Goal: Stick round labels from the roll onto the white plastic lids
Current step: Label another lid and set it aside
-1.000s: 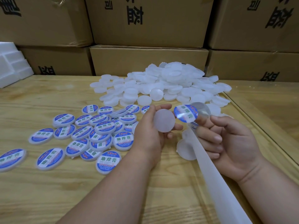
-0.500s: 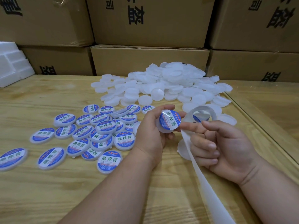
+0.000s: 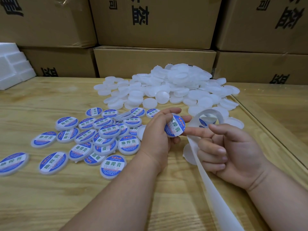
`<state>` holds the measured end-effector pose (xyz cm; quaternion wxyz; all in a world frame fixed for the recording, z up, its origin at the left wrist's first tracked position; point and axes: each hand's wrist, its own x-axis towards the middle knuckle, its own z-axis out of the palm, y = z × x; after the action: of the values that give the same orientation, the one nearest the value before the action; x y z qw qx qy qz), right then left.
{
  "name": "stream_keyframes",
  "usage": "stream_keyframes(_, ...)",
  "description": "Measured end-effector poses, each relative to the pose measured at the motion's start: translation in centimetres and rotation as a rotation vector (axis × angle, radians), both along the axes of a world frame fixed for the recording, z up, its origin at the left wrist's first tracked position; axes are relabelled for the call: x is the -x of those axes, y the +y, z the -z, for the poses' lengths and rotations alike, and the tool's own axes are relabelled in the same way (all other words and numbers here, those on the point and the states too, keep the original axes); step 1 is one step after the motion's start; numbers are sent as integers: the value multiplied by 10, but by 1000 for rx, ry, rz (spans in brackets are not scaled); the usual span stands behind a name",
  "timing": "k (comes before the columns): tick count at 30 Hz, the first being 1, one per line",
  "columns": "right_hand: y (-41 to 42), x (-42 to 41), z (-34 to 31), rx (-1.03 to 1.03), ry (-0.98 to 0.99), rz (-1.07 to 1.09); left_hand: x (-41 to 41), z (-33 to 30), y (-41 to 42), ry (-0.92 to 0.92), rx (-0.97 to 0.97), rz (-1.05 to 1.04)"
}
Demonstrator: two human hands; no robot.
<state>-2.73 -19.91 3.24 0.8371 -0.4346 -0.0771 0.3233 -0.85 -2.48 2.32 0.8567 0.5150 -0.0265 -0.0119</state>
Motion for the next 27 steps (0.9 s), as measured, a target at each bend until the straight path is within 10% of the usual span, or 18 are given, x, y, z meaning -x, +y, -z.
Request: stream_keyframes(27,-3,0,0,-2,-46,-17,-3,5,1,-32,-42,-124)
